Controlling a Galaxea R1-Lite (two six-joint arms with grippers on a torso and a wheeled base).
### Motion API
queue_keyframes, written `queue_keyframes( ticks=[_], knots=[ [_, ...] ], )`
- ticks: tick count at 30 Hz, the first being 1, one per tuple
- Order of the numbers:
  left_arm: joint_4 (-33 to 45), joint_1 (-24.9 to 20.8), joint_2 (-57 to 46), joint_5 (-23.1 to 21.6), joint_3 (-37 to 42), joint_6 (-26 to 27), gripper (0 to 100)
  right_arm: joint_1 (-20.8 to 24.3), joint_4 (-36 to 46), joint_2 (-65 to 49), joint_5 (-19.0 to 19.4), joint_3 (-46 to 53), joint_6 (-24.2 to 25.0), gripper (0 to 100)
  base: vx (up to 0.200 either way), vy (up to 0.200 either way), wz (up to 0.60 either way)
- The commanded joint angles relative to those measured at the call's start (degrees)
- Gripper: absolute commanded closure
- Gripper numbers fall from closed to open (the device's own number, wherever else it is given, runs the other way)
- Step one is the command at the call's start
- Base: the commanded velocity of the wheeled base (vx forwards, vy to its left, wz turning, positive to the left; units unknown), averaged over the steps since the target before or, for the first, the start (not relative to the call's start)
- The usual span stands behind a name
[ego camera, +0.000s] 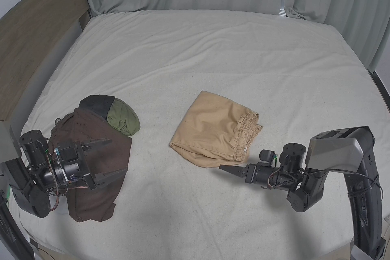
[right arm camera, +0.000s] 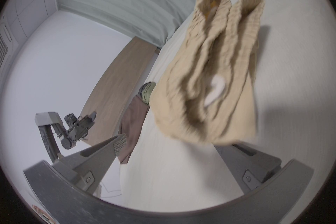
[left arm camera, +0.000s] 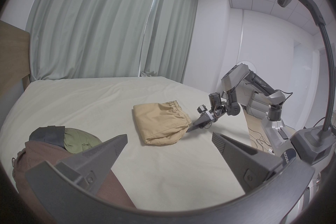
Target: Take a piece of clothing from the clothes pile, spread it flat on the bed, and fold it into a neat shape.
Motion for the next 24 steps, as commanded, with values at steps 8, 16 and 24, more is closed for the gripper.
queue_keyframes(
  ticks=[8,16,24],
  knots=[
    [-0.1,0.0,0.0,0.0,0.0,0.0,0,4.3,0.1,-14.4,2.7,7.0,-0.6,0,0.000,0.000,0.00],
    [-0.1,-0.2,0.0,0.0,0.1,0.0,0,1.4,0.1,-12.0,2.4,-5.9,5.9,0,0.000,0.000,0.00],
    [-0.1,0.0,0.2,0.0,0.5,0.0,0,-2.0,0.3,-1.0,1.9,-17.7,6.3,0,0.000,0.000,0.00]
  ],
)
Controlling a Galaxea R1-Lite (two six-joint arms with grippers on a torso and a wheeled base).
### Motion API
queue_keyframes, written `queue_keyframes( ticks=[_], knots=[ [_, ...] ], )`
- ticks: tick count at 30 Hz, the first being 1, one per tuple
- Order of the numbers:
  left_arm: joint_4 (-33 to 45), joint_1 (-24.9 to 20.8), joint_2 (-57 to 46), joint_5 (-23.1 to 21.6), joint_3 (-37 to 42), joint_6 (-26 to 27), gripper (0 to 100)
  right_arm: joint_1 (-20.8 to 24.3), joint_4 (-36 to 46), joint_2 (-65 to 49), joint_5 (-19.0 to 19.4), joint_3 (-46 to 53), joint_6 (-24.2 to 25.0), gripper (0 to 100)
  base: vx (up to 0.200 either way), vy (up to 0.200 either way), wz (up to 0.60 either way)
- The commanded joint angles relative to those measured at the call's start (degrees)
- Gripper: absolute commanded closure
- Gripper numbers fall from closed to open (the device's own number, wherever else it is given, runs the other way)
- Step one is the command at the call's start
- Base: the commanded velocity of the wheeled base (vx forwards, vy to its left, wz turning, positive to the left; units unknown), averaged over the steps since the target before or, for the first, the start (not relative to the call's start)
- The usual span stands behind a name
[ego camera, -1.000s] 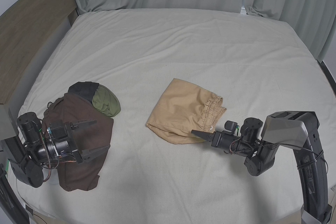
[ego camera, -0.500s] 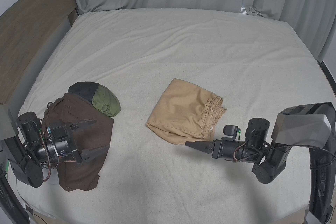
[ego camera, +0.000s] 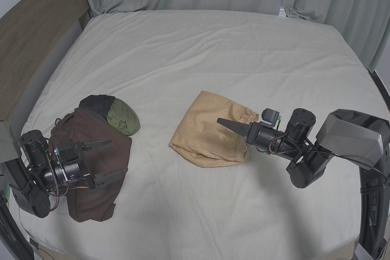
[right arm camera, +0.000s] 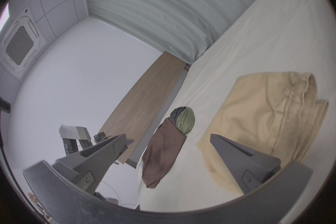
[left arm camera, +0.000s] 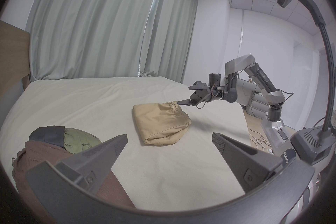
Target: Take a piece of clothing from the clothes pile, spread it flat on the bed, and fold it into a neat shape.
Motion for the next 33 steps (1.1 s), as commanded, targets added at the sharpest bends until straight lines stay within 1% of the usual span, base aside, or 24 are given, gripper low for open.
queue_keyframes(
  ticks=[1,7,14,16,19,20,23,25,27,30,31,32,33],
  knots=[
    [-0.1,0.0,0.2,0.0,0.5,0.0,0,-3.0,0.1,9.0,-0.3,-7.4,0.5,0,0.000,0.000,0.00],
    [-0.1,-0.3,0.4,-0.1,0.7,0.0,0,-5.0,0.0,14.3,-0.5,-9.3,0.2,0,0.000,0.000,0.00],
    [-0.1,-0.3,0.2,-0.8,0.8,0.0,0,-5.1,-0.2,16.0,-1.0,-9.3,-0.2,0,0.000,0.000,0.00],
    [-0.1,-0.4,-0.2,-2.9,1.1,-0.4,0,-5.0,-0.2,15.6,-1.0,-9.0,-0.2,0,0.000,0.000,0.00],
    [-0.1,-0.3,-1.1,-3.9,1.2,-1.0,0,-4.7,-0.3,15.1,-1.1,-8.7,-0.3,0,0.000,0.000,0.00],
    [-0.1,-0.5,-1.5,-4.0,1.4,-1.9,0,-4.6,-0.4,14.3,-1.7,-8.6,-0.4,0,0.000,0.000,0.00],
    [-0.1,-1.2,-2.8,-4.3,1.9,-3.4,0,-4.3,-0.4,10.2,-3.8,-7.1,-0.5,0,0.000,0.000,0.00],
    [-0.1,-2.2,-3.8,-5.1,2.0,-4.8,0,-4.3,-0.4,5.7,-3.9,-4.3,-0.5,0,0.000,0.000,0.00],
    [-0.1,-3.9,-5.9,-6.2,2.1,-7.0,0,-4.3,-0.2,-1.4,-3.9,0.7,-1.2,0,0.000,0.000,0.00],
    [-0.1,-6.1,-8.7,-6.6,2.1,-10.9,0,-4.1,-0.1,-8.7,-3.9,6.3,-4.1,0,0.000,0.000,0.00],
    [-0.1,-7.4,-10.3,-6.6,2.4,-12.6,0,-3.9,-0.1,-11.9,-3.9,9.0,-5.8,0,0.000,0.000,0.00],
    [-0.1,-7.4,-10.3,-6.6,2.4,-12.6,0,-3.9,-0.1,-11.9,-3.9,9.0,-5.8,0,0.000,0.000,0.00],
    [-0.1,-10.5,-12.9,-6.6,3.8,-15.1,0,-3.7,0.0,-16.9,-4.0,14.3,-8.9,0,0.000,0.000,0.00]
  ],
)
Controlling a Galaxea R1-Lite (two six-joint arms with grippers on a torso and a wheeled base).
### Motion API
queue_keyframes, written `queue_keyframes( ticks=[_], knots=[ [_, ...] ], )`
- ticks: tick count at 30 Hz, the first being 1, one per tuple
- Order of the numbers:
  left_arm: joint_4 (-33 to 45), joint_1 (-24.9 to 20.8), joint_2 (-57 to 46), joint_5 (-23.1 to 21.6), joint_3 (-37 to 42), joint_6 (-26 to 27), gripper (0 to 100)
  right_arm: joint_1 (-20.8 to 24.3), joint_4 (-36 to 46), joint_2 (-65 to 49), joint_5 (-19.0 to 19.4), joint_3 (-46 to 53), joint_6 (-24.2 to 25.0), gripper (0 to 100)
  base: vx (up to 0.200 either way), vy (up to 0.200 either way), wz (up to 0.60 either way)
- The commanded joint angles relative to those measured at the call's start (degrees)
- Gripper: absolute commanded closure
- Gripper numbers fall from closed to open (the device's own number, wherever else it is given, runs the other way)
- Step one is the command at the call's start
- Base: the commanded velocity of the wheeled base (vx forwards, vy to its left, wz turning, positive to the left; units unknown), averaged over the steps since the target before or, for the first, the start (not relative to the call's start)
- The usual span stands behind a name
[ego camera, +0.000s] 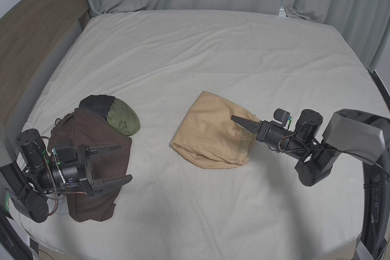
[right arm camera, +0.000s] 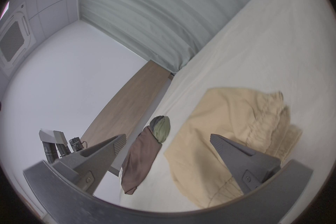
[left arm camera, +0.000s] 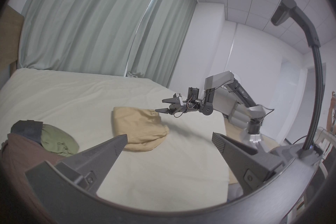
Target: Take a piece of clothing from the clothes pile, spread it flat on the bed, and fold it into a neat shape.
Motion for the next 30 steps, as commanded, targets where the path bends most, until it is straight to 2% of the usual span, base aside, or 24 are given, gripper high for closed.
queue_keyframes(
  ticks=[1,4,8,9,12,14,16,19,27,30],
  knots=[
    [-0.1,-9.0,-9.6,-0.6,3.5,-7.6,0,1.1,0.1,-20.1,-0.2,16.4,-8.4,0,0.000,0.000,0.00],
    [0.0,-11.3,-10.0,-0.2,6.1,-8.2,0,1.9,0.1,-24.1,-0.4,22.3,-12.8,0,0.000,0.000,0.00],
    [0.0,-11.2,-9.8,0.4,9.4,-6.4,0,3.4,0.1,-28.8,-1.3,29.9,-20.3,0,0.000,0.000,0.00],
    [0.0,-11.0,-10.0,1.7,11.2,-4.9,0,4.7,0.1,-30.3,-3.2,32.6,-22.5,0,0.000,0.000,0.00],
    [0.0,-10.9,-10.0,4.2,13.3,-2.4,0,7.5,0.1,-31.3,-8.8,36.2,-24.5,0,0.000,0.000,0.00],
    [0.3,-10.8,-9.6,6.5,13.3,1.5,0,9.3,0.1,-32.0,-12.8,38.3,-26.9,0,0.000,0.000,0.00],
    [0.3,-10.8,-9.0,8.1,13.3,5.0,0,9.9,0.1,-33.0,-14.7,39.9,-30.2,0,0.000,0.000,0.00],
    [1.0,-12.0,-9.7,9.9,13.3,6.5,0,9.9,0.3,-37.1,-15.7,41.1,-30.9,0,0.000,0.000,0.00],
    [4.8,-17.0,-16.7,8.9,13.3,7.2,0,3.2,0.6,-49.3,-15.8,48.3,-31.2,0,0.000,0.000,0.00],
    [8.9,-21.2,-20.8,7.6,13.3,7.4,0,0.2,0.7,-56.0,-15.8,51.4,-31.4,0,0.000,0.000,0.00]
  ],
)
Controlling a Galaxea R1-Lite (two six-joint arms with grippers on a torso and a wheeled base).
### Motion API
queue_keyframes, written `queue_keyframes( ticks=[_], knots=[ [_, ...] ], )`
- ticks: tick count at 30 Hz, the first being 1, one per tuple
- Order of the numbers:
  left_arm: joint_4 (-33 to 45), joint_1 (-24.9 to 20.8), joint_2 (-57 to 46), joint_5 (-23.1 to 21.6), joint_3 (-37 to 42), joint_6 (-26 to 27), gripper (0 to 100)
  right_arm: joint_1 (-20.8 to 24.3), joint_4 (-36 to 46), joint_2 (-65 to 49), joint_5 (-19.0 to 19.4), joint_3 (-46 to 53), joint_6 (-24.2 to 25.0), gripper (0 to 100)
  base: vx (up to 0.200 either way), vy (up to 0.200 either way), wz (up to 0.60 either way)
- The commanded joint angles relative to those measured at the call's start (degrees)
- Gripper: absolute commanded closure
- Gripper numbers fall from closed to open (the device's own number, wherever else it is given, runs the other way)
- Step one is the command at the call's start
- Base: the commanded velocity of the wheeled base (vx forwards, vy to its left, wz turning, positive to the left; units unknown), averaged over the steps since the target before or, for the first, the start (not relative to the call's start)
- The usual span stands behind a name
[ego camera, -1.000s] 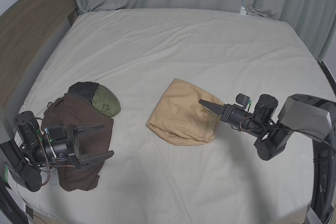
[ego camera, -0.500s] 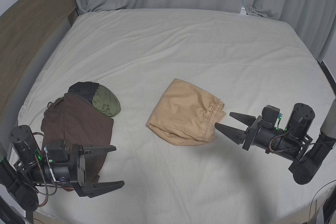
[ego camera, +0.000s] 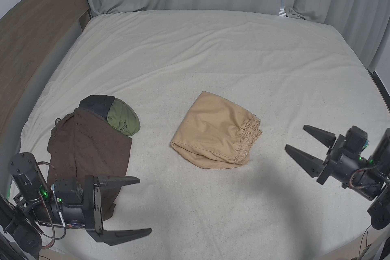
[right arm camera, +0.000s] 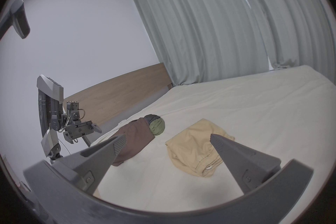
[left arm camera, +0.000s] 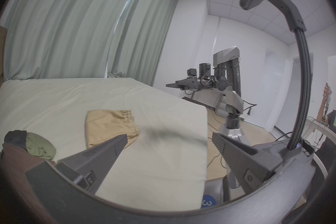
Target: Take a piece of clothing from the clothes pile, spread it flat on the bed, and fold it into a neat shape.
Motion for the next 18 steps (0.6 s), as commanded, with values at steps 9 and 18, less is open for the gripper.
queue_keyframes(
  ticks=[9,18],
  knots=[
    [13.9,-9.8,-19.8,-0.2,1.0,0.4,0,-12.0,8.9,-27.3,0.0,7.4,-4.8,0,0.000,0.000,0.00],
    [36.1,-7.8,-40.0,-0.2,1.0,1.6,0,-14.3,27.4,-47.6,-0.1,7.3,-7.2,0,0.000,0.000,0.00]
  ],
)
